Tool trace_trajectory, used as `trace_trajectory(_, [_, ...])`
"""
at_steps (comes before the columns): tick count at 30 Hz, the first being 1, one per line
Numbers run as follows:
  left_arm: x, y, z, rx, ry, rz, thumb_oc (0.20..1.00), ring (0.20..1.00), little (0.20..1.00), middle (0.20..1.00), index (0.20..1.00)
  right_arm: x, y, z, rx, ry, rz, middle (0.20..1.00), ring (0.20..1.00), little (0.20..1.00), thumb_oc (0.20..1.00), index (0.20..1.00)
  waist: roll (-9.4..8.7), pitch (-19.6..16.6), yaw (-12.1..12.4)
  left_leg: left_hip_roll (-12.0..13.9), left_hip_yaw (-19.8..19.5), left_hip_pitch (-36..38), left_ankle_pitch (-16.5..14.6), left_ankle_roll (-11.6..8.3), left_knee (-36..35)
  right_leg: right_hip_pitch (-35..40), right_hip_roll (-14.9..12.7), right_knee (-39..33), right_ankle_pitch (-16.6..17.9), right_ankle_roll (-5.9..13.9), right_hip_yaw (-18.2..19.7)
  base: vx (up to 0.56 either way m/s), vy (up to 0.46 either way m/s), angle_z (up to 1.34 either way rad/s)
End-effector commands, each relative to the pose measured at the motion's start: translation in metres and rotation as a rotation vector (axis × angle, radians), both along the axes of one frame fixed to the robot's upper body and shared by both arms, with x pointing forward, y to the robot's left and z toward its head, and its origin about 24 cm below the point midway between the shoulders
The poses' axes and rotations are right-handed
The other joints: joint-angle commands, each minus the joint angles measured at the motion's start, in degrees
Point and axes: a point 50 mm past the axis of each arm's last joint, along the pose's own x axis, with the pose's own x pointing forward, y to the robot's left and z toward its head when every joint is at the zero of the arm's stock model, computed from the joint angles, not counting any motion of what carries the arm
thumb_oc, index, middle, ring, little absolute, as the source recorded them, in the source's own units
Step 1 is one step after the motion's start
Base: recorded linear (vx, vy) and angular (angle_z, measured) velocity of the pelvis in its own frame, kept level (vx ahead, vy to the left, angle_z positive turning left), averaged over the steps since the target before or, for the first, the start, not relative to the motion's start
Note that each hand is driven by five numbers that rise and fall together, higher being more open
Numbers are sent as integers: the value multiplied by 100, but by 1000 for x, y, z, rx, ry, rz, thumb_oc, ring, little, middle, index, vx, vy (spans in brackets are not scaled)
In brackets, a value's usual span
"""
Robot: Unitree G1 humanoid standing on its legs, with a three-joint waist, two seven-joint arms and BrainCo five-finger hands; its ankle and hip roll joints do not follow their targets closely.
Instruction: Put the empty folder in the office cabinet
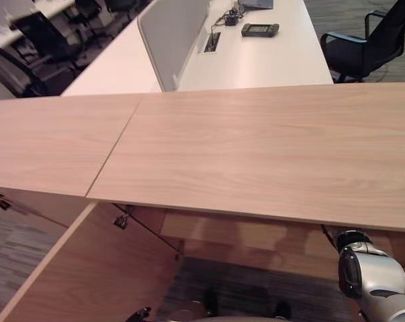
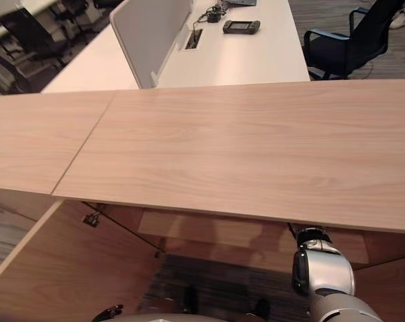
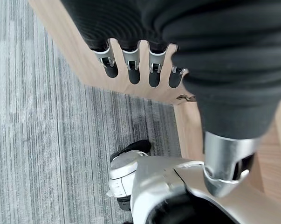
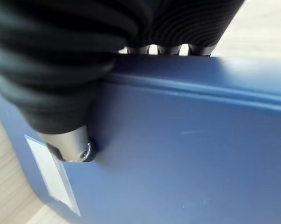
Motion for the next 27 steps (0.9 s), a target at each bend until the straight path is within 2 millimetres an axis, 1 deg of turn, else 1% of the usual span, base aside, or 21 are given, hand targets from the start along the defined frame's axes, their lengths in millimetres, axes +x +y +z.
trace_trajectory(1, [4,12,4,48,-31,32,1000,1000,1000,1000,1000,34,6,49,-134,-173,81,200,200,200,200,200,216,47,325,182,-175,17,-505,-257,301,-142,364,836,-814,139,-377,-46,41,-31])
trace_trajectory(2, [5,16,5,59,-41,58,1000,1000,1000,1000,1000,38,11,50,-131,-176,105,200,200,200,200,200,249,87,354,243,-100,96,-490,-225,205,-384,217,1251,-724,259,-517,-55,52,-36])
trace_trajectory(3, [7,19,6,71,-48,63,1000,1000,1000,1000,1000,40,13,51,-130,-176,114,200,200,200,200,200,296,147,336,271,-96,152,-459,-184,123,-616,92,1691,-695,410,-474,-54,74,-57])
trace_trajectory(4, [10,19,6,78,-53,53,1000,1000,1000,1000,1000,40,12,52,-124,-179,105,200,200,200,200,200,313,212,240,232,-179,193,-443,-142,46,-773,41,2025,-780,575,-187,-52,72,-42])
trace_trajectory(5, [12,19,7,82,-62,46,1000,1000,1000,1000,1000,40,11,52,-113,-186,97,200,200,200,200,200,324,217,191,196,-219,196,-367,-108,-31,-850,13,2119,-768,670,88,-17,31,-30])
trace_trajectory(6, [11,21,7,88,-60,43,1000,1000,1000,1000,1000,39,12,50,-96,-187,91,200,200,200,200,200,378,179,196,228,-216,197,-318,-119,-137,-834,-126,2140,-742,704,230,1,-21,4])
trace_trajectory(7, [11,22,8,93,-62,42,1000,1000,1000,1000,1000,39,13,48,-87,-185,86,200,200,200,200,200,408,147,222,251,-234,184,-287,-120,-202,-768,-225,2107,-774,619,309,72,-94,20])
trace_trajectory(8, [12,24,8,94,-64,41,1000,1000,1000,1000,1000,33,5,46,-95,-182,60,200,200,200,200,200,355,135,269,170,-372,177,-297,-156,-214,-563,-325,1828,-936,490,496,50,-79,21])
trace_trajectory(10, [11,24,8,93,-59,33,1000,1000,1000,1000,1000,31,3,45,-96,-175,53,200,200,200,200,200,312,99,301,131,-408,104,-255,-158,-171,-484,-352,1612,-876,472,516,41,-66,12])
trace_trajectory(12, [4,24,6,98,-35,28,1000,1000,1000,1000,1000,29,-2,46,-106,-167,47,200,200,200,200,200,276,1,427,57,-384,47,-307,-188,-123,-310,-458,1236,-771,500,371,64,-51,15])
trace_trajectory(13, [1,23,6,93,-30,32,1000,1000,1000,1000,1000,29,-6,48,-116,-166,43,200,200,200,200,200,307,-26,465,49,-379,16,-304,-200,-99,-272,-482,1086,-691,517,310,38,-51,7])
trace_trajectory(14, [-2,21,5,79,-22,43,1000,1000,1000,1000,1000,29,-13,54,-123,-176,27,200,200,200,200,200,384,-40,521,74,-399,-49,-257,-233,-73,-252,-458,939,-616,517,279,11,-40,-1])
trace_trajectory(15, [-2,20,4,77,-22,42,1000,1000,1000,1000,1000,28,-14,54,-124,-176,26,200,200,200,200,200,398,-51,525,84,-405,-64,-256,-238,-69,-247,-444,909,-598,512,268,5,-45,2])
trace_trajectory(18, [-3,15,3,55,-12,-9,1000,1000,1000,1000,1000,31,-24,71,-151,-214,10,200,200,200,200,200,561,13,529,92,-492,-164,-205,-289,-66,-264,-397,853,-620,487,261,-30,-6,8])
trace_trajectory(19, [2,12,4,44,-20,-42,1000,1000,1000,1000,1000,37,-31,91,-184,-261,0,200,200,200,200,200,750,186,472,118,-606,-324,-202,-316,77,-485,-371,1006,-718,408,294,-108,1,12])
trace_trajectory(21, [8,13,6,41,-37,-40,1000,1000,1000,1000,1000,43,-33,110,-212,-305,2,200,200,200,200,200,876,344,451,153,-660,-490,-268,-349,288,-699,-358,1288,-870,350,297,-125,-28,11])
trace_trajectory(22, [11,13,6,36,-47,-33,1000,1000,1000,1000,1000,47,-33,119,-224,-326,3,200,200,200,200,200,916,411,430,168,-679,-646,-234,-352,393,-869,-364,1423,-875,310,315,-95,-43,16])
trace_trajectory(24, [16,16,8,40,-61,-25,1000,1000,1000,1000,1000,53,-32,137,-238,-372,0,200,200,200,200,200,990,554,431,198,-702,-844,-274,-380,601,-1110,-370,1706,-976,268,357,-122,-54,13])
trace_trajectory(25, [18,19,9,46,-66,-25,1000,1000,1000,1000,1000,56,-34,154,-265,-411,-7,200,200,200,200,200,1019,670,423,251,-715,-1061,-384,-410,868,-1350,-359,1980,-1135,243,431,-113,-55,1])
trace_trajectory(26, [19,18,9,45,-68,-24,1000,1000,1000,1000,1000,57,-33,155,-265,-412,-7,200,200,200,200,200,1019,666,425,254,-713,-1092,-399,-411,901,-1383,-362,2012,-1151,239,438,-87,-61,-3])
trace_trajectory(27, [21,20,10,48,-74,-27,1000,1000,1000,1000,1000,58,-35,164,-272,-433,-13,200,200,200,200,200,1030,739,421,278,-724,-1214,-425,-430,1053,-1492,-362,2146,-1190,220,453,-83,-61,-1])
